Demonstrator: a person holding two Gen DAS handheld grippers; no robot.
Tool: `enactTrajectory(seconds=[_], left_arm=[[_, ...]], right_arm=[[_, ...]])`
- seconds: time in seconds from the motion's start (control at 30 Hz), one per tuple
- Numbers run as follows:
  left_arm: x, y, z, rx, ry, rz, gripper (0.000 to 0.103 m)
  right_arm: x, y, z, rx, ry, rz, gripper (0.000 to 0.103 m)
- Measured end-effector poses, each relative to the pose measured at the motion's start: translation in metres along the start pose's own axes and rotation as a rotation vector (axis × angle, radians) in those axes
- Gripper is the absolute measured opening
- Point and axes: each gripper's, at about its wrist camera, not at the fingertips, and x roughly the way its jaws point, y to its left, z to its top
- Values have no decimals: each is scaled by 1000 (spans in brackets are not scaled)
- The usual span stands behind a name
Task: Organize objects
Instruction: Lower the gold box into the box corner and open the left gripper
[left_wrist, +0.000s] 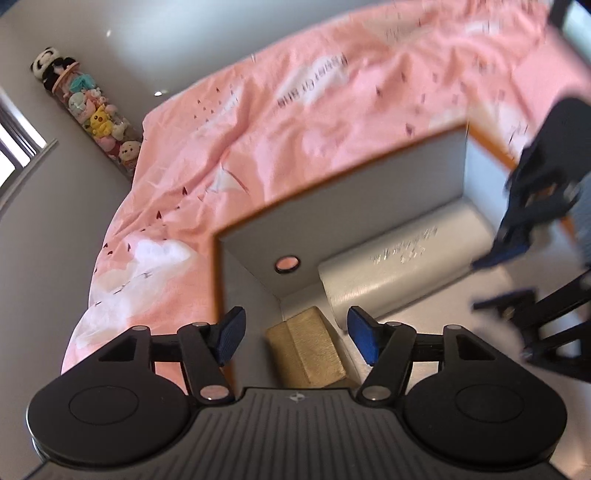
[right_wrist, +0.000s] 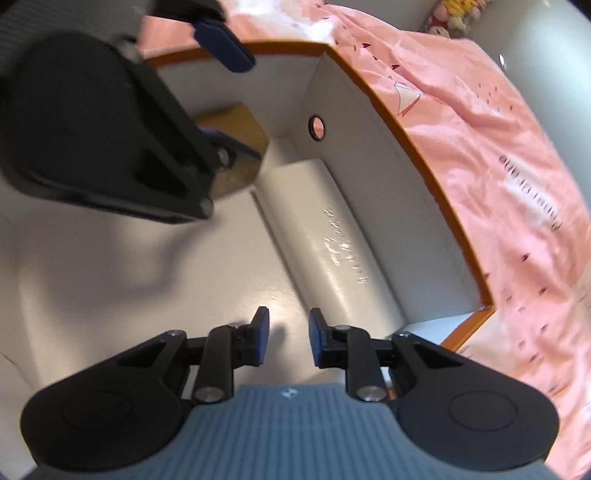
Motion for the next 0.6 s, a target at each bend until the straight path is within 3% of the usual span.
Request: enactTrajectory(seconds=[0.17,0.33,0.5,0.6], left_arm=[[-38,31,-10,-91,-41,-106,74],[-54,53,-21,-156,-32,-150,73],[-50,74,-29,-248,1,-179,64],[-45,80,-33,-278,14,-186,61]], right_arm=[[-7,-5,10,172,-40,162,41],[-3,4,27,260,-80,249,44],[5,16,43,291,-89,243,41],[13,18,52,327,-85,259,28]])
